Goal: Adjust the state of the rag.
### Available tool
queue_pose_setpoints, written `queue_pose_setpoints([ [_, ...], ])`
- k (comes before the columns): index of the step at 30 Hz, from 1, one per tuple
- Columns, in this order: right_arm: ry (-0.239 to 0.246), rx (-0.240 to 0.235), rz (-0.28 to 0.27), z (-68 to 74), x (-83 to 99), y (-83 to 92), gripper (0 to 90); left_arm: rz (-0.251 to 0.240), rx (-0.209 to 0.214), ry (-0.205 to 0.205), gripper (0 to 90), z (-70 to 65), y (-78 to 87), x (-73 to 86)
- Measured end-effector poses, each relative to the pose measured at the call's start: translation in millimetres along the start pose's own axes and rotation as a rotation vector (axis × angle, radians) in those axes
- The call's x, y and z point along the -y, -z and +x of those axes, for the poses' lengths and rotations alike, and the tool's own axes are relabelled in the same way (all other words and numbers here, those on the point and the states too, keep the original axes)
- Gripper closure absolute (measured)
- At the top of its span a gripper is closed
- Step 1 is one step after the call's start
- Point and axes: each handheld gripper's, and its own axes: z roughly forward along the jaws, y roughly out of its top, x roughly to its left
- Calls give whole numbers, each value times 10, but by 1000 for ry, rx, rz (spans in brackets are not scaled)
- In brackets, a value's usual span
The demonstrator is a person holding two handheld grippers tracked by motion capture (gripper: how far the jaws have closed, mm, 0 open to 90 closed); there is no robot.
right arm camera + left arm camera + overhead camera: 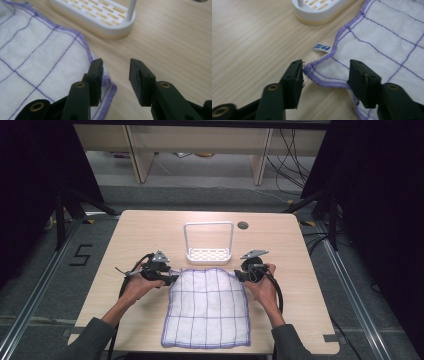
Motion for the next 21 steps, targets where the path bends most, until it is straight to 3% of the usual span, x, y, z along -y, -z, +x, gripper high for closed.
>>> queue_pose_setpoints([
  [3, -27, -8, -28, -42, 6, 47, 632, -31, -1, -6, 419, -87, 146, 27],
  [7, -7, -31, 9, -2, 16, 17, 620, -35, 33, -53, 390, -302, 272, 73],
  [10, 10, -28, 16, 73, 9, -28, 606, -48, 90, -54, 381, -478, 349, 138],
  [13, 72, 4, 58, 111, 3, -69, 575, -40, 146, -71, 375, -659, 396, 243],
  [15, 77, 26, 85, 120, 11, -120, 501, -41, 172, -68, 374, -762, 421, 327],
  [17, 43, 33, 93, 134, 14, -154, 464, -32, 200, -75, 374, -849, 451, 410],
  [21, 81, 44, 99, 141, 12, -192, 554, -37, 222, -74, 383, -967, 502, 546],
])
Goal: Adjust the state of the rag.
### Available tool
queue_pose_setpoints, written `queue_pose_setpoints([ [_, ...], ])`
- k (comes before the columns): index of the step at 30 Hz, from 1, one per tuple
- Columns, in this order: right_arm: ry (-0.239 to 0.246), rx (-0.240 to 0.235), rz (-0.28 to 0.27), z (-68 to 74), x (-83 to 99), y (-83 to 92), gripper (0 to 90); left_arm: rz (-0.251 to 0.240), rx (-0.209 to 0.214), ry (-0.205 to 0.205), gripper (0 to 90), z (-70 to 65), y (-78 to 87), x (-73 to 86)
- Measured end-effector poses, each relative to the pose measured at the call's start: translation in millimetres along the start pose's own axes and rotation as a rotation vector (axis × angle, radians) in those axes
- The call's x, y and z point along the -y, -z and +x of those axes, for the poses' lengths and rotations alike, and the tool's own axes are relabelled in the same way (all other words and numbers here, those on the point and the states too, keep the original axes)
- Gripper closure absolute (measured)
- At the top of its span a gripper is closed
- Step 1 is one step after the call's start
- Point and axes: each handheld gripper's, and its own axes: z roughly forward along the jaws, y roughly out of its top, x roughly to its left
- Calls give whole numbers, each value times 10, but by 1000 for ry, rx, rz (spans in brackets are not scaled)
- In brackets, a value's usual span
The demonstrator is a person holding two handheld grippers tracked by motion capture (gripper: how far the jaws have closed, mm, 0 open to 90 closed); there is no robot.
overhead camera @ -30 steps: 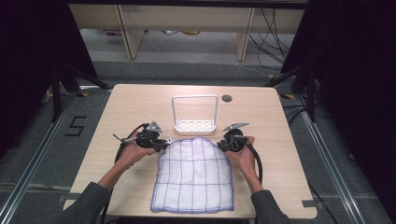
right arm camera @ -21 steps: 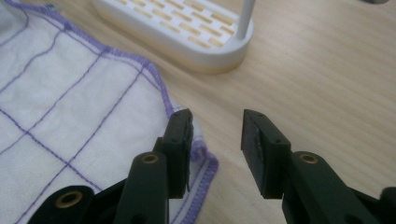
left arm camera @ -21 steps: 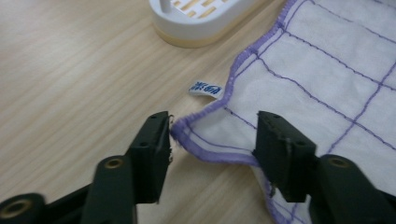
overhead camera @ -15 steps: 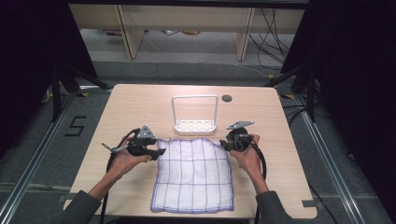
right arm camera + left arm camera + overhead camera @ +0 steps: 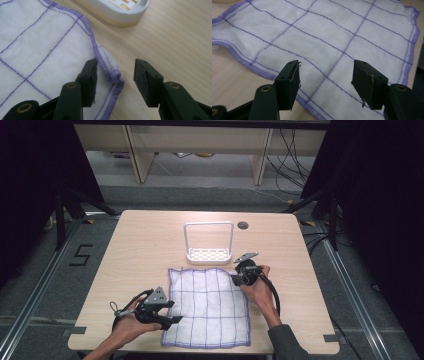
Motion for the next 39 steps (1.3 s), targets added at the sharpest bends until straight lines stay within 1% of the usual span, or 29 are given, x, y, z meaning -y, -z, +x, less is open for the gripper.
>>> queue_pose_setpoints([
  [1, 7, 4, -1, -1, -6, -7, 572, 0, 0, 0, 389, 0, 0, 0],
  [2, 13, 9, -3, 1, -16, -28, 598, 7, 4, -7, 396, -61, 12, 53],
  [3, 16, 13, 0, -6, -19, -33, 610, 7, 7, -14, 396, -77, 13, 65],
  [5, 6, 25, -4, -18, -26, -55, 643, 18, 9, -33, 397, -116, 24, 101],
  [6, 15, 30, -1, -45, -32, -71, 658, 18, 11, -19, 399, -133, 24, 113],
  [7, 6, 31, -1, -61, -35, -77, 658, 20, 14, -20, 400, -138, 26, 122],
  [9, -14, 46, -5, -131, -47, -101, 645, 40, 7, -48, 404, -144, 42, 135],
  [11, -55, 53, -13, -189, -59, -98, 640, 18, 5, -43, 405, -157, 48, 132],
  [12, -62, 47, -26, -233, -68, -97, 641, 21, -7, -50, 405, -144, 58, 128],
  [14, -84, 22, -48, -276, -78, -77, 642, 9, -16, -47, 404, -80, 98, 91],
  [15, -84, 22, -48, -276, -78, -77, 642, 9, -16, -47, 404, -80, 98, 91],
  [16, -89, 2, -66, -293, -76, -70, 640, -15, -37, -10, 401, -14, 111, 65],
  [17, -101, -3, -60, -285, -76, -57, 637, -18, -51, -16, 400, 50, 120, 48],
  [18, -99, -7, -60, -285, -75, -58, 634, -19, -66, -4, 400, 88, 129, 36],
  [20, -86, -16, -66, -294, -71, -66, 629, -48, -100, 37, 397, 209, 128, 9],
  [23, -95, -43, -71, -291, -65, -81, 617, -35, -158, 44, 393, 478, 153, -78],
  [24, -106, -57, -63, -284, -67, -77, 612, -52, -167, 65, 389, 550, 134, -104],
  [25, -106, -57, -63, -284, -67, -77, 612, -52, -167, 65, 385, 550, 134, -104],
  [26, -111, -73, -54, -293, -61, -86, 600, -44, -205, 83, 384, 726, 99, -165],
  [28, -113, -85, -45, -303, -50, -99, 593, -47, -212, 109, 383, 829, 62, -201],
  [29, -128, -90, -54, -299, -46, -111, 590, -35, -219, 112, 382, 899, 25, -232],
  [30, -104, -85, -47, -320, -40, -108, 587, -29, -228, 112, 380, 943, -15, -254],
  [31, -107, -93, -43, -327, -40, -108, 580, -19, -234, 122, 379, 989, -60, -282],
  [32, -125, -97, -35, -329, -45, -100, 578, -20, -236, 127, 377, 1013, -92, -296],
  [33, -118, -86, -42, -336, -42, -110, 576, -11, -241, 122, 377, 1037, -119, -312],
  [34, -126, -96, -44, -337, -42, -106, 574, -2, -236, 125, 375, 1063, -173, -341],
  [35, -117, -101, -35, -350, -43, -99, 572, 1, -234, 128, 370, 1082, -212, -361],
  [37, -121, -101, -33, -360, -45, -98, 568, 2, -235, 135, 366, 1103, -279, -392],
  [39, -120, -103, -29, -364, -42, -95, 559, 24, -236, 130, 358, 1137, -336, -428],
])
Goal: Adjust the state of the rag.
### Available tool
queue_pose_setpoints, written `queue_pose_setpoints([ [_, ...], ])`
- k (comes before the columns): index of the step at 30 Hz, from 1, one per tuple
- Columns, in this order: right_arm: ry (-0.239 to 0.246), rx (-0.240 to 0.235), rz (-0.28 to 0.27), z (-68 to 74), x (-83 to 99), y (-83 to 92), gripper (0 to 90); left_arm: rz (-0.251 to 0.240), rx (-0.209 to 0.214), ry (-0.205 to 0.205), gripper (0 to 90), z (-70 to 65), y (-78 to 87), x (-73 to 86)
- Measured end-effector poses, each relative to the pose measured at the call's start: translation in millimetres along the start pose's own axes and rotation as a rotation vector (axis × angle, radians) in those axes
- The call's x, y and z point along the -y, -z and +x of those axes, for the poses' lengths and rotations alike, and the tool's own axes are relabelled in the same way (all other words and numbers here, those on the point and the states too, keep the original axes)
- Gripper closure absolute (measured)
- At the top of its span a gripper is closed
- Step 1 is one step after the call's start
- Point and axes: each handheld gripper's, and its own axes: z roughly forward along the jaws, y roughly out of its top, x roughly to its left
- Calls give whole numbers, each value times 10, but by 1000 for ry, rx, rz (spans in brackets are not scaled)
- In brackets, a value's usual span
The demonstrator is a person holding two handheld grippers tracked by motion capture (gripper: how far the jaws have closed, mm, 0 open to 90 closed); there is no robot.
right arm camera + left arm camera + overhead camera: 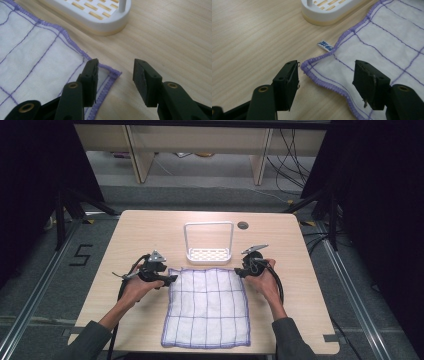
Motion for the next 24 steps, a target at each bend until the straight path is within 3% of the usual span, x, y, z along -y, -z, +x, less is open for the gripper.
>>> queue_pose_setpoints([
  [3, 4, -5, 4, -1, 2, -13, 541, -1, -3, 5, 332, 58, -84, -23],
  [5, 1, -6, -9, -1, 12, -49, 537, 9, -7, 32, 319, 102, -151, -28],
  [8, -7, -19, 10, 14, 14, -66, 561, 19, 21, 40, 326, 124, -234, -34],
  [11, 15, -14, 11, 10, 12, -93, 586, 35, 33, 30, 340, 118, -265, -58],
  [12, 5, -21, 8, 26, 9, -99, 601, 46, 46, 28, 368, 121, -255, -70],
  [13, 39, -17, 9, 4, 2, -98, 618, 40, 44, 17, 395, 114, -265, -78],
  [14, 41, -25, 13, 12, -3, -103, 626, 53, 53, 9, 420, 110, -263, -82],
  [16, 22, -30, 8, 41, 1, -118, 669, 44, 43, -10, 478, 88, -274, -74],
  [17, 49, -32, -4, 21, -1, -129, 686, 46, 48, -31, 509, 85, -267, -80],
  [19, 31, -45, 12, 54, -2, -112, 756, 37, 67, -50, 636, 70, -266, -80],
  [20, 56, -50, 0, 32, -1, -125, 787, 40, 72, -53, 691, 58, -263, -81],
  [23, 46, -57, 10, 47, 1, -87, 868, 35, 80, -81, 792, 32, -263, -84],
  [24, 75, -54, -12, 28, 0, -97, 875, 30, 79, -92, 816, 23, -262, -83],
])
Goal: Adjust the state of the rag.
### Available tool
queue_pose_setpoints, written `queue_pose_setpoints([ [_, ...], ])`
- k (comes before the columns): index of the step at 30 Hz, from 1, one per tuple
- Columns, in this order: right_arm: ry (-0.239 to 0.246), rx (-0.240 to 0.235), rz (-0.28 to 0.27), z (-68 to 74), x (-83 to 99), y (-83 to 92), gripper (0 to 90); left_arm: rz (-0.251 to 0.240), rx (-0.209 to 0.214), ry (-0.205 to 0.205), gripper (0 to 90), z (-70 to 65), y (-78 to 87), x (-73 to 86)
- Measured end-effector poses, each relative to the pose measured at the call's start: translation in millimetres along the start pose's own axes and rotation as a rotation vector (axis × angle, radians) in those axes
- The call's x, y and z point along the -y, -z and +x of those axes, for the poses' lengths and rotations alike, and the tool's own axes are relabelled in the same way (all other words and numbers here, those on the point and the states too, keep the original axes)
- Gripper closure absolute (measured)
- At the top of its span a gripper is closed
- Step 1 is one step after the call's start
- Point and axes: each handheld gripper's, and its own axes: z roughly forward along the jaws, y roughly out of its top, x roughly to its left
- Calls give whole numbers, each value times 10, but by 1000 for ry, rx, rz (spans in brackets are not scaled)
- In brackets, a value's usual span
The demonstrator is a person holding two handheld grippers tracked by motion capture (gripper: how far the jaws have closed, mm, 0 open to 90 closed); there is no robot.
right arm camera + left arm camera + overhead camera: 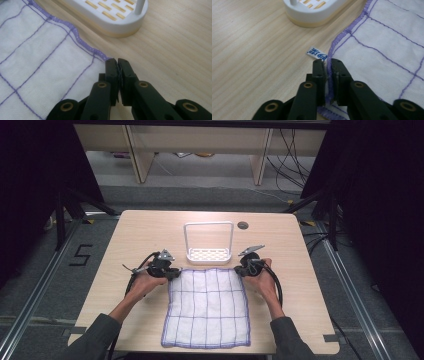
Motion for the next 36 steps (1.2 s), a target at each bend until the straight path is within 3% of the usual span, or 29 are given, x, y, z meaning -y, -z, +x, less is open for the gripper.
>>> queue_pose_setpoints([
  [3, -8, -4, 2, -1, -20, 73, 885, -16, -3, 3, 857, -16, 29, -9],
  [9, 4, 5, -36, 1, -39, 151, 891, -39, -13, -25, 864, -33, 130, -54],
  [11, 0, 0, -26, 10, -56, 200, 891, -50, -14, -27, 864, -44, 167, -76],
  [12, 12, 6, -50, 7, -54, 195, 891, -57, -13, -34, 864, -48, 191, -92],
  [13, 4, 3, -32, 13, -72, 245, 891, -66, -18, -37, 864, -57, 227, -111],
  [15, 17, 9, -74, 9, -79, 274, 892, -82, -17, -47, 865, -65, 296, -146],
  [17, 24, 1, -65, 16, -103, 358, 891, -105, -21, -53, 865, -72, 353, -178],
  [20, 27, 6, -106, 40, -136, 444, 892, -123, -27, -65, 865, -76, 427, -220],
  [22, 40, 4, -103, 47, -173, 525, 892, -133, -38, -74, 865, -64, 461, -245],
  [25, 27, 9, -118, 93, -235, 602, 892, -153, -36, -56, 866, -23, 502, -277],
  [29, 63, 12, -138, 101, -336, 720, 892, -193, -48, -57, 864, -15, 621, -337],
  [31, 59, 18, -162, 117, -355, 775, 892, -218, -50, -60, 864, -39, 694, -354],
  [33, 86, 11, -179, 126, -352, 844, 892, -222, -48, -76, 864, -102, 764, -329],
  [34, 77, 9, -176, 171, -325, 884, 892, -234, -31, -83, 864, -142, 774, -292],
  [36, 116, 10, -195, 232, -249, 917, 892, -241, -10, -92, 864, -247, 807, -199],
])
